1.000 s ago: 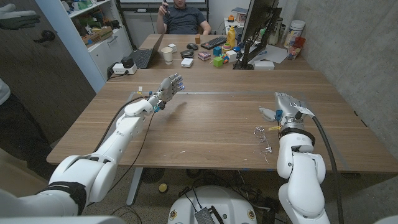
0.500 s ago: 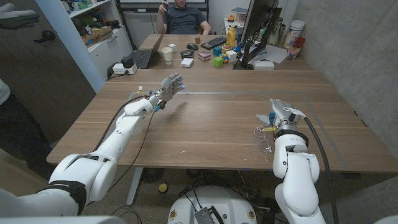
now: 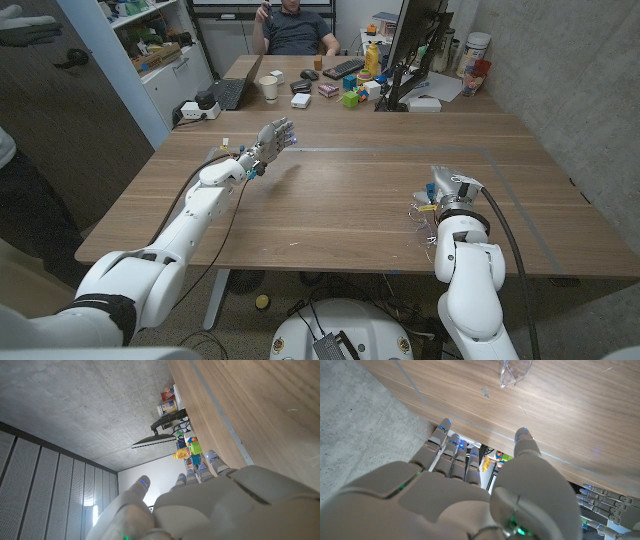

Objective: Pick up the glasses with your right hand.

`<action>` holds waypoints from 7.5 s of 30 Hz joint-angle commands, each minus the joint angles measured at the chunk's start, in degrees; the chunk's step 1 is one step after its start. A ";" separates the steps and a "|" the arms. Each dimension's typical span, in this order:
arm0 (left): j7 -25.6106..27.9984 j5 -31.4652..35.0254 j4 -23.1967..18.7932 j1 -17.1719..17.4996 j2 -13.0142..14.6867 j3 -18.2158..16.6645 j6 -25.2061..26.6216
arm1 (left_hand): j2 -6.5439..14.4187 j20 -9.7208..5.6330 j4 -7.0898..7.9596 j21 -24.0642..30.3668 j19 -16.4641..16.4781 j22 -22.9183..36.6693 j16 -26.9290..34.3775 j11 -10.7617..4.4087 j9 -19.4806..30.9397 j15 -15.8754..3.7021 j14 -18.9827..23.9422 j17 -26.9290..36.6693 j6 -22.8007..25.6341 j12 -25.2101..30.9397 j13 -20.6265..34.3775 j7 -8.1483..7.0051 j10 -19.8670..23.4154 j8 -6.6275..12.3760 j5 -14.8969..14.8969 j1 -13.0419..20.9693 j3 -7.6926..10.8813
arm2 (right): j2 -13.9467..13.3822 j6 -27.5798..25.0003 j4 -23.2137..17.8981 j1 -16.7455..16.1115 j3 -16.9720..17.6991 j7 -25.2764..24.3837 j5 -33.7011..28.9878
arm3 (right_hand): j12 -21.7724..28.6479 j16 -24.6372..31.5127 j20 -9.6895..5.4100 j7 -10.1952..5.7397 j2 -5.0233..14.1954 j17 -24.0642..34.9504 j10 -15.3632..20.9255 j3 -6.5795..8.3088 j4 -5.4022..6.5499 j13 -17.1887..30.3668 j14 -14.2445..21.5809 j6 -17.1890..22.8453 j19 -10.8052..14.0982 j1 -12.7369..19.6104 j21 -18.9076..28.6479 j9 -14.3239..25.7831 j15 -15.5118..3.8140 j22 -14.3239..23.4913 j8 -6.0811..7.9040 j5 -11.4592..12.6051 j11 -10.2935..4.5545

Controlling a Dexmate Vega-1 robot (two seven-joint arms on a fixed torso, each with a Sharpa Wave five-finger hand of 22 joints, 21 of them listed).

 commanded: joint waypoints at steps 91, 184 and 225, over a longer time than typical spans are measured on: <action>-0.41 -0.73 -1.72 0.44 1.42 1.04 1.10 | 7.29 0.28 -0.10 -1.32 -8.87 0.23 0.09 0.08 0.13 0.15 -12.81 0.30 -5.83 0.00 0.23 0.12 -10.42 0.26 0.50 -0.03 -0.62 | 1.86 0.39 7.43 8.41 -0.58 30.18 -7.71 | 9.93 13.07 0.13 -0.65 3.62 12.70 15.54 -7.78 1.56 4.75 12.64 16.01 -3.73 8.81 -0.07 0.50 -5.27 0.55 1.24 0.84 -0.49; -0.28 -1.54 -4.39 2.42 1.88 0.23 1.66 | 7.27 0.49 -0.07 -2.19 -8.47 0.29 0.12 0.27 0.13 0.29 -12.71 0.29 -5.74 0.05 0.23 0.10 -10.41 0.32 0.55 -0.07 -0.84 | 1.27 0.79 -3.87 4.22 -0.54 10.49 -7.94 | 30.96 36.85 -2.34 0.35 11.80 29.98 33.99 -9.15 2.76 15.33 28.93 42.71 7.87 28.16 4.56 2.27 -8.27 1.71 5.53 -0.49 -1.26; 1.85 -3.42 -11.24 6.76 4.04 -0.62 2.82 | 7.28 0.55 -0.07 -2.55 -8.25 0.31 0.14 0.44 0.13 0.31 -12.60 0.29 -5.68 0.11 0.23 0.06 -10.26 0.34 0.58 -0.06 -0.87 | 0.47 4.43 -11.88 0.64 2.64 -5.02 -0.71 | 31.85 36.47 -2.41 0.45 11.66 30.99 34.52 -8.96 3.61 15.13 30.22 43.54 8.15 28.31 5.16 2.32 -8.34 1.73 5.40 -1.17 -1.20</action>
